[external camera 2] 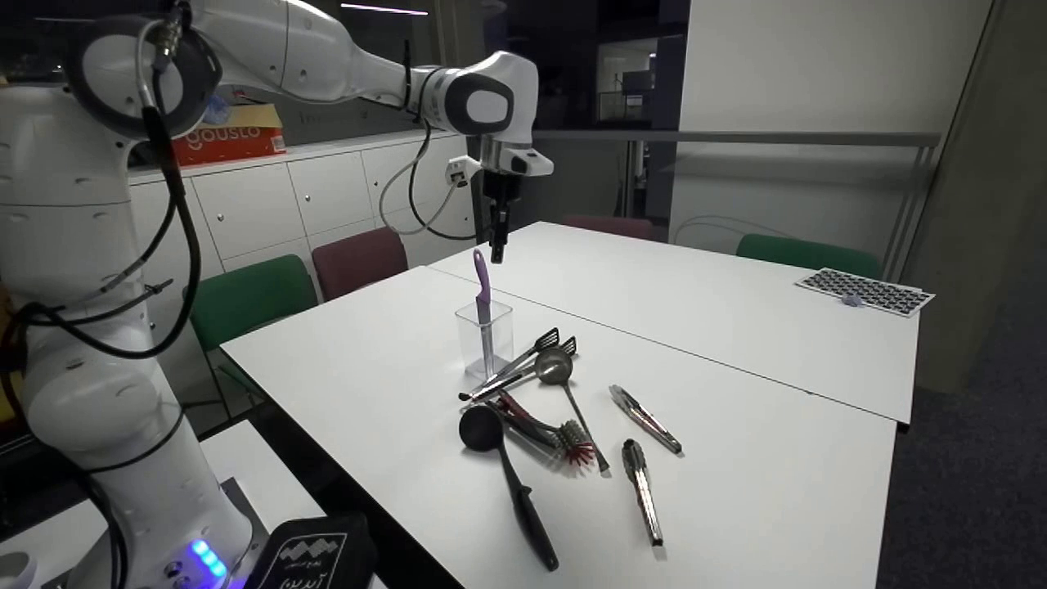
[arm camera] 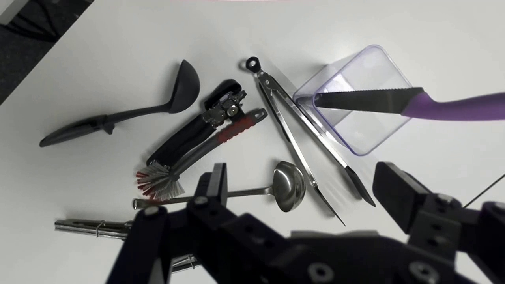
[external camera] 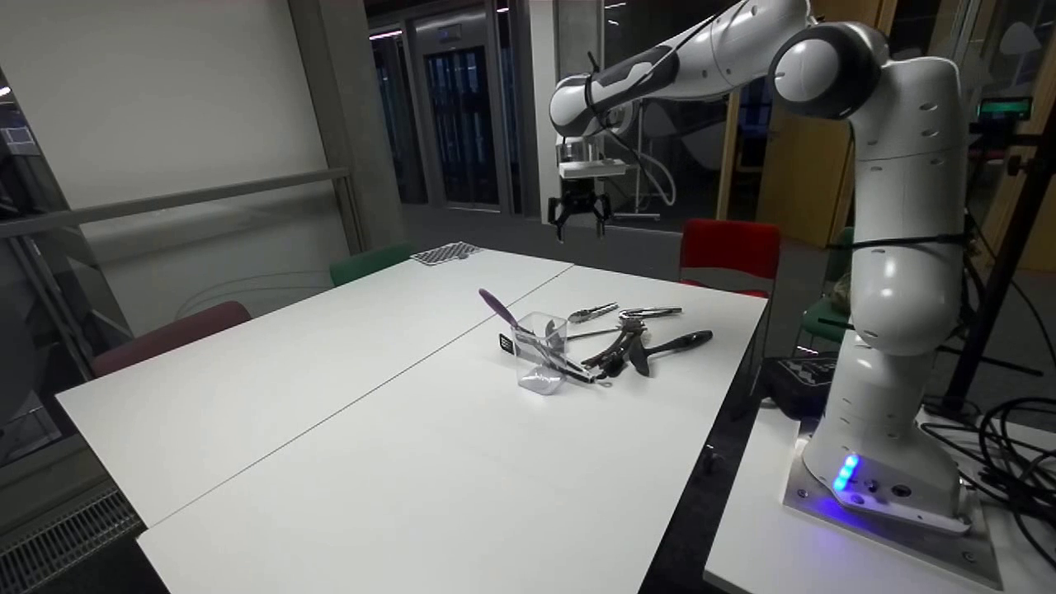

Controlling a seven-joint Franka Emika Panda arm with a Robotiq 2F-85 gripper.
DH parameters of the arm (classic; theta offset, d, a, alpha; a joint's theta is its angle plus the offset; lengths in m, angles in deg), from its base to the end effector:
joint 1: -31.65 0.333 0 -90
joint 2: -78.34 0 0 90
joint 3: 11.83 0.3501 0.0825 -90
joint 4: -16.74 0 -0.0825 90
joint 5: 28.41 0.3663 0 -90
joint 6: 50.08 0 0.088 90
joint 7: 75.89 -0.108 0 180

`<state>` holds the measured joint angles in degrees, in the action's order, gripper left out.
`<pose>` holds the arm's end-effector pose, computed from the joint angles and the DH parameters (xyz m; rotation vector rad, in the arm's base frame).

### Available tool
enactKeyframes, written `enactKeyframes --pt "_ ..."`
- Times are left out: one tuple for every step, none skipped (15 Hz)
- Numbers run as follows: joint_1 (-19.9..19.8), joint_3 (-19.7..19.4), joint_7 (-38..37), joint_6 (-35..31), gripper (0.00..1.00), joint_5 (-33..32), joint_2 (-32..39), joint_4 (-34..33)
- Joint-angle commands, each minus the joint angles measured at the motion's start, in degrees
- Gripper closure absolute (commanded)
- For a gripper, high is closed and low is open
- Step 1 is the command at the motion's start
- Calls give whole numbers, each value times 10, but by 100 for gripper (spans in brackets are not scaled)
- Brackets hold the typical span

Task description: Remove the tool from the utensil holder and put a tool in another one

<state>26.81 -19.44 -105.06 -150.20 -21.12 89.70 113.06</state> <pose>0.5866 -0.1114 0.5101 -2.8406 1.1281 0.2183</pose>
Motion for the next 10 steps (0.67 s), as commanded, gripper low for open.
enactKeyframes --pt "-2 -2 -92 -5 0 52 46 -39" --pt "-1 0 -115 -9 0 69 56 -36" --pt "-1 1 -139 -12 0 87 64 -34" --pt "0 2 -161 -18 0 105 72 -27" --pt "0 2 -180 -26 0 123 78 -19" --pt "-1 5 -193 -43 0 149 79 -7" --pt "1 3 -163 -19 0 113 77 -19" --pt "1 4 -166 -22 0 116 84 -19" --pt "1 4 -165 -22 0 115 88 -19" --pt "1 4 -165 -22 0 115 89 -19"
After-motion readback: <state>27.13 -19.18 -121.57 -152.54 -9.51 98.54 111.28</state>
